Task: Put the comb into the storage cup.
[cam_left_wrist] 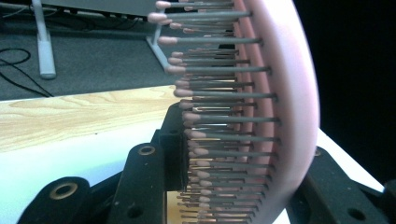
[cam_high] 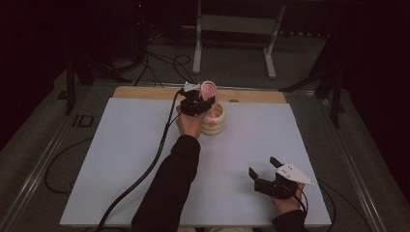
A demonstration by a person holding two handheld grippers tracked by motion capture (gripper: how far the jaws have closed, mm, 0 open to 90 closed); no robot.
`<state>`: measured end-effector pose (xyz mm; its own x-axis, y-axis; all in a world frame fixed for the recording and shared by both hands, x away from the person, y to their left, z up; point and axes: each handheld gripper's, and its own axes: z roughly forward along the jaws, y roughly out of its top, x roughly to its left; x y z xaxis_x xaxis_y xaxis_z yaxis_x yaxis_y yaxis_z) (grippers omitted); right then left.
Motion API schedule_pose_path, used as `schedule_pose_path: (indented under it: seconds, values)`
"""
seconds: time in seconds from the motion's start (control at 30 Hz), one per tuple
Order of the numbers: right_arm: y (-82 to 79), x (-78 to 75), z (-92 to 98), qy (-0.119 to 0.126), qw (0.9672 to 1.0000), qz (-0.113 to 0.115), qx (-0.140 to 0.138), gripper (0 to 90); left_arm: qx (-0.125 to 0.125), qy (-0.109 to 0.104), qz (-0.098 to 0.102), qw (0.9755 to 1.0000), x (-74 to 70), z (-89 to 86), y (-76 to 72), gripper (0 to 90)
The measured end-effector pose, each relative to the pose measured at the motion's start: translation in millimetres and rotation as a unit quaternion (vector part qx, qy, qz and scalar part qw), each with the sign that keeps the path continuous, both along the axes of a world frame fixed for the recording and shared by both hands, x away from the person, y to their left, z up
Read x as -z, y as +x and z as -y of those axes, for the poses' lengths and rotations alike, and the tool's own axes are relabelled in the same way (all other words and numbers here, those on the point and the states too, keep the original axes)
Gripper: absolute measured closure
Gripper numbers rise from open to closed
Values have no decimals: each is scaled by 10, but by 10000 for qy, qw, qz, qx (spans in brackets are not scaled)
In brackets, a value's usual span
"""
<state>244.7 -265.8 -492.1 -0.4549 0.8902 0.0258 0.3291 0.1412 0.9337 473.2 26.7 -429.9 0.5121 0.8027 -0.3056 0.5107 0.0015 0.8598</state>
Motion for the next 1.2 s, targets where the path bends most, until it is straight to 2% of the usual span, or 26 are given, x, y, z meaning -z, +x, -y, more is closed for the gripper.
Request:
schedule_pose_path:
  seconds: [0.6, 1.2]
  values:
    - [-2, -2, 0, -3, 10000, -8, 1, 105, -54, -14, -10, 10000, 18, -31, 3, 630]
    - [-1, 0, -1, -16, 10000, -3, 4, 106, -173, 119, -60, 9998, 54, -71, 11, 582]
